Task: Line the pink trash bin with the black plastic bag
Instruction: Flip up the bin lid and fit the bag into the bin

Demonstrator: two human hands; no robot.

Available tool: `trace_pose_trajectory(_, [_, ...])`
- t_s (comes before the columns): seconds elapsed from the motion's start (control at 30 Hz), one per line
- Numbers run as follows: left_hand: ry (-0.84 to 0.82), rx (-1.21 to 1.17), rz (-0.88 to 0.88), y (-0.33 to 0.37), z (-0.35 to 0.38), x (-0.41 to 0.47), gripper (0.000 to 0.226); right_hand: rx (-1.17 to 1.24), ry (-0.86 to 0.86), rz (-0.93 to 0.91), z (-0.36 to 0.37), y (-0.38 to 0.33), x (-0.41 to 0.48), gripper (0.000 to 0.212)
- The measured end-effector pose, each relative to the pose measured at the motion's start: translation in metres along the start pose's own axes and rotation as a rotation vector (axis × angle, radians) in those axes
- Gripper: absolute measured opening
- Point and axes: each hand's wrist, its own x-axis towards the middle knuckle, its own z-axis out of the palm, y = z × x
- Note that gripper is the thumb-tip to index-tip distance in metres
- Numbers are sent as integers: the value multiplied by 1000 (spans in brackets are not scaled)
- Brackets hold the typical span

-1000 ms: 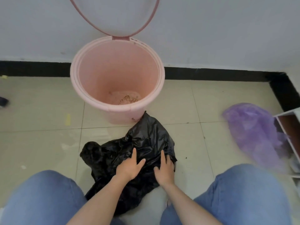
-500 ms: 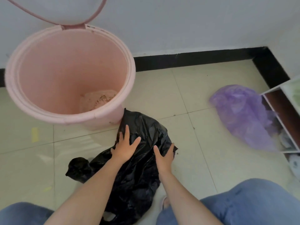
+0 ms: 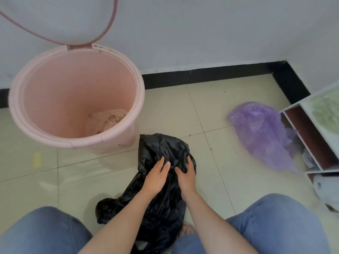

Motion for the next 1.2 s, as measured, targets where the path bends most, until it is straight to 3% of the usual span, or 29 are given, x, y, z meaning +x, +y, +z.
trace_pose_trajectory(0.2, [26, -23, 149, 45, 6, -29, 52, 2, 161, -156, -19, -36, -20, 60])
trace_pose_trajectory(0.47, [122, -1, 537, 155, -7, -88, 52, -84, 347, -656, -60, -173, -87, 49])
trace_pose_trajectory(0.6, [237, -53, 696, 198, -27, -132, 54, -94, 296, -889, -57, -233, -125, 46])
trace_pose_trajectory(0.73, [441, -80, 741, 216, -56, -170, 57, -160, 106, -973, -33, -275, -140, 43])
trace_pose_trajectory(0.87, [695, -26, 639, 209, -87, -186, 61, -371, -119, -1008, 14, -293, -138, 42])
trace_pose_trajectory(1.0, [824, 83, 364, 187, -123, -172, 67, -608, -376, -998, 67, -282, -132, 43])
trace_pose_trajectory(1.1, [812, 234, 108, 158, -151, -154, 71, -763, -487, -978, 86, -270, -125, 42])
trace_pose_trajectory(1.2, [739, 334, -54, 127, -168, -150, 71, -860, -410, -1005, 86, -261, -113, 40])
